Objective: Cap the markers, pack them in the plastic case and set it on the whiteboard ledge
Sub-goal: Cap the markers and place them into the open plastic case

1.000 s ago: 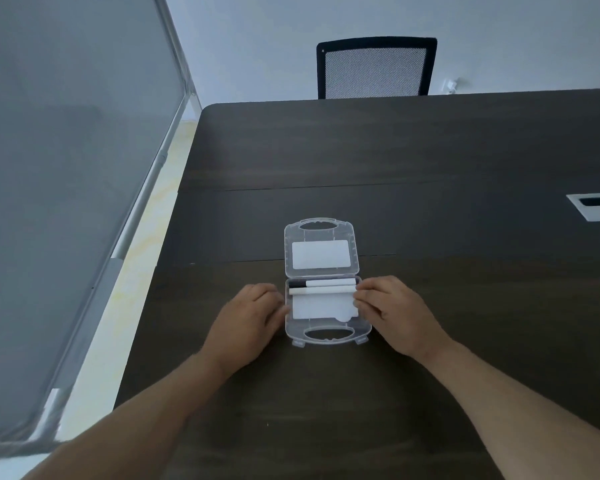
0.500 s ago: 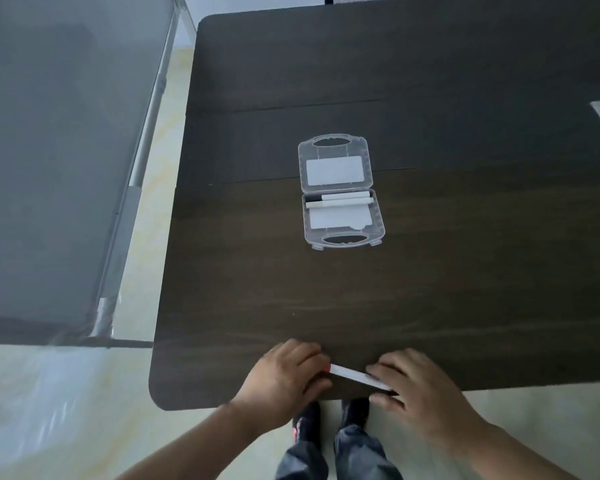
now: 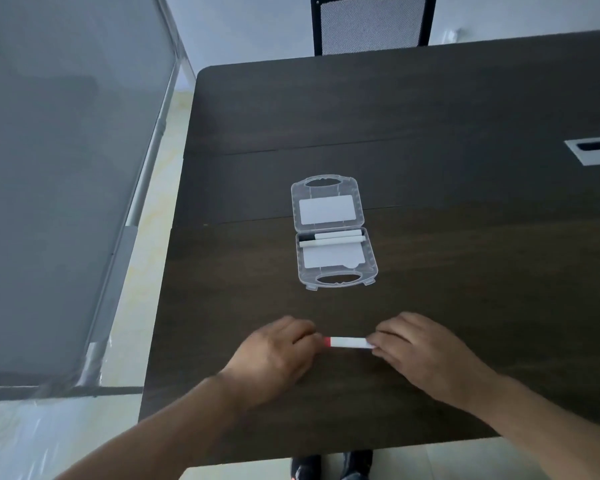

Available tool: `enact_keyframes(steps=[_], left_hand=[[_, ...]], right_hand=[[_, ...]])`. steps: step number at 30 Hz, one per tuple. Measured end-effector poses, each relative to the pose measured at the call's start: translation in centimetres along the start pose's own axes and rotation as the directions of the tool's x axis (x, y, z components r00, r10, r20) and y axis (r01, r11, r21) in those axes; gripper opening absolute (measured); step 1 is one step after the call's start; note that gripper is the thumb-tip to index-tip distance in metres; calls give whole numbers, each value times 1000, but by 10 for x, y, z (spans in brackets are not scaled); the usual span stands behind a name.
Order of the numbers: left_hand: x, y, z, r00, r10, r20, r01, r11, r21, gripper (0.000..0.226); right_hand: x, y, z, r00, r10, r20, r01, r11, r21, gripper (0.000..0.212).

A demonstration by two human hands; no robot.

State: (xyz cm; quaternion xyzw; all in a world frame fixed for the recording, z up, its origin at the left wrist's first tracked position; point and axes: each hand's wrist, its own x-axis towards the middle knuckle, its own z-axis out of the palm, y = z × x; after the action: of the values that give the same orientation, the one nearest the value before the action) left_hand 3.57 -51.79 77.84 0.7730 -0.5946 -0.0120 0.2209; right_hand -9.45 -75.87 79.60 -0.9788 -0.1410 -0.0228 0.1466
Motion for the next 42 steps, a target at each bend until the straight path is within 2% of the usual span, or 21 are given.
enact_keyframes(steps=[6, 12, 20, 29, 36, 42], left_hand=[[75, -59, -22, 998, -64, -16, 66, 988, 137, 17], [110, -92, -12, 980, -193, -49, 198, 966, 168, 17], [113, -107, 13, 963, -268, -1, 263, 945, 196, 16], [107, -112, 23, 962, -271, 42, 259, 946, 195, 12], [105, -112, 25, 966, -255, 32, 245, 953, 179, 5], [105, -111, 26, 968, -249, 20, 243, 955, 168, 8]], right_hand=[[79, 61, -33, 997, -48, -65, 45, 998, -41, 15], [126, 97, -18, 993, 89, -81, -86, 996, 35, 16], [141, 116, 9, 990, 135, -41, -133, 990, 51, 15], [139, 113, 23, 993, 112, -32, -110, 993, 50, 12], [133, 117, 30, 984, 150, -101, -144, 988, 61, 8], [121, 117, 32, 980, 169, -104, -163, 985, 63, 21]])
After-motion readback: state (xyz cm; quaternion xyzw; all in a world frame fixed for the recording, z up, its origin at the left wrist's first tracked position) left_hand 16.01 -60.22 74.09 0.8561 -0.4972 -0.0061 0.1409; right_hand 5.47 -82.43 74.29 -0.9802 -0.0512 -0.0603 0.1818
